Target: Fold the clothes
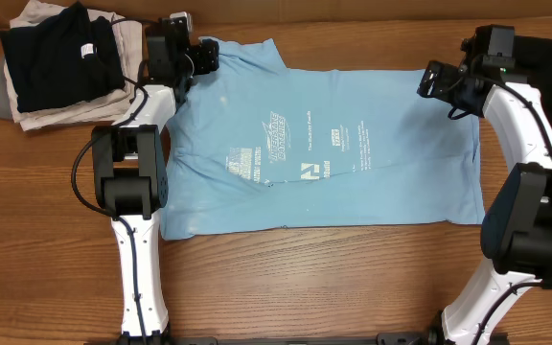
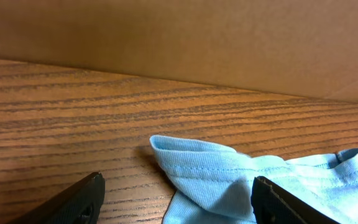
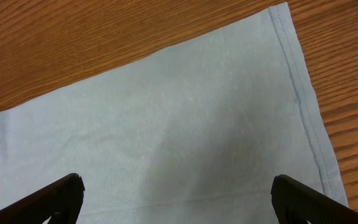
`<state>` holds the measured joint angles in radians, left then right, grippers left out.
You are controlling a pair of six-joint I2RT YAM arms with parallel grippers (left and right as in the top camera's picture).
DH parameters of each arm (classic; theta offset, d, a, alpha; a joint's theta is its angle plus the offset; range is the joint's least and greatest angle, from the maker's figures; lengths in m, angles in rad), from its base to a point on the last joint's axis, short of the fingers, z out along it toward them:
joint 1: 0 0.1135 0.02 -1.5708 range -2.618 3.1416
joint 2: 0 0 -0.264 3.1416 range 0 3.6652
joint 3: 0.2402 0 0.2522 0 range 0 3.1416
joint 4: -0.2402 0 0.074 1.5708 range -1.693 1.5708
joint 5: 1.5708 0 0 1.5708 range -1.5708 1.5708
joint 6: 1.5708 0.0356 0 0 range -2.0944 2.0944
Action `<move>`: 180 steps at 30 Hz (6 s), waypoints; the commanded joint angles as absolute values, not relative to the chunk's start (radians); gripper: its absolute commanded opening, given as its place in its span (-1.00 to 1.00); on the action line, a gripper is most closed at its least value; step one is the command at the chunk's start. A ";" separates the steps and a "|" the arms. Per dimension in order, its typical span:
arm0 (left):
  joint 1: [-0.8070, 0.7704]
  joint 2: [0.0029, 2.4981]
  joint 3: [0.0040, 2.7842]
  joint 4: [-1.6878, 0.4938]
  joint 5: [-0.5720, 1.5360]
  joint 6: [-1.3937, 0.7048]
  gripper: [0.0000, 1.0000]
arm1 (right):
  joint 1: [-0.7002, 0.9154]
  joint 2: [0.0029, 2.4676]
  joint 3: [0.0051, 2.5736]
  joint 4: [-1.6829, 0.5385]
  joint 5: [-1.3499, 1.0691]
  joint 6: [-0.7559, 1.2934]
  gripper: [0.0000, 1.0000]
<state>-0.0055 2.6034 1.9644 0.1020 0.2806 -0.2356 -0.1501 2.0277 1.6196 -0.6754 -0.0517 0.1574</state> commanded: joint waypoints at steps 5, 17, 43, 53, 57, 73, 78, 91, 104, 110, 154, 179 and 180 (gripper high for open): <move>-0.038 2.629 1.986 0.103 0.290 -0.179 0.57 | -0.152 2.023 1.650 -0.674 -0.046 0.156 1.00; -0.062 2.629 1.986 0.126 0.279 -0.195 0.33 | -0.152 2.023 1.650 -0.679 -0.046 0.156 1.00; -0.047 2.629 1.986 0.128 0.387 -0.279 -0.92 | -0.152 2.142 1.916 -0.570 -0.053 0.078 1.00; -0.047 2.629 1.986 0.026 0.413 -0.367 -0.92 | -0.154 2.362 1.916 -0.466 0.123 0.078 1.00; -0.047 2.629 1.986 0.027 0.414 -0.367 -0.92 | -0.160 2.393 1.916 -0.439 0.170 0.078 1.00; -0.047 2.629 1.986 0.023 0.413 -0.366 -0.92 | -0.192 2.488 1.916 -0.353 0.183 0.138 1.00; -0.047 2.629 1.986 0.027 0.413 -0.367 -0.92 | -0.201 2.497 1.916 -0.347 0.182 0.138 1.00; -0.046 2.629 1.986 0.027 0.413 -0.366 -0.92 | -0.200 2.520 1.918 -0.345 0.226 0.150 0.61; -0.038 2.629 1.986 0.035 0.413 -0.363 -0.92 | -0.200 2.520 1.918 -0.361 0.236 0.150 -0.24; -0.039 2.624 1.988 0.042 0.423 -0.363 -0.92 | -0.200 2.517 1.924 -0.385 0.255 0.179 -0.34; -0.028 2.077 1.995 -1.110 0.345 -0.179 -0.92 | -0.270 2.185 2.072 -1.050 0.176 0.421 -0.92; 0.016 2.069 1.994 -1.512 0.277 -0.108 -0.92 | -0.271 2.122 2.069 -1.514 0.170 0.496 -0.93; 0.019 2.069 1.994 -1.528 0.258 -0.111 -0.92 | -0.271 2.120 2.069 -1.522 0.171 0.499 -0.93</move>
<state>0.0139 2.1094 1.9793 -1.5040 0.3157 -0.1310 -0.2676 2.1662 2.0426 -1.5116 0.1638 0.4824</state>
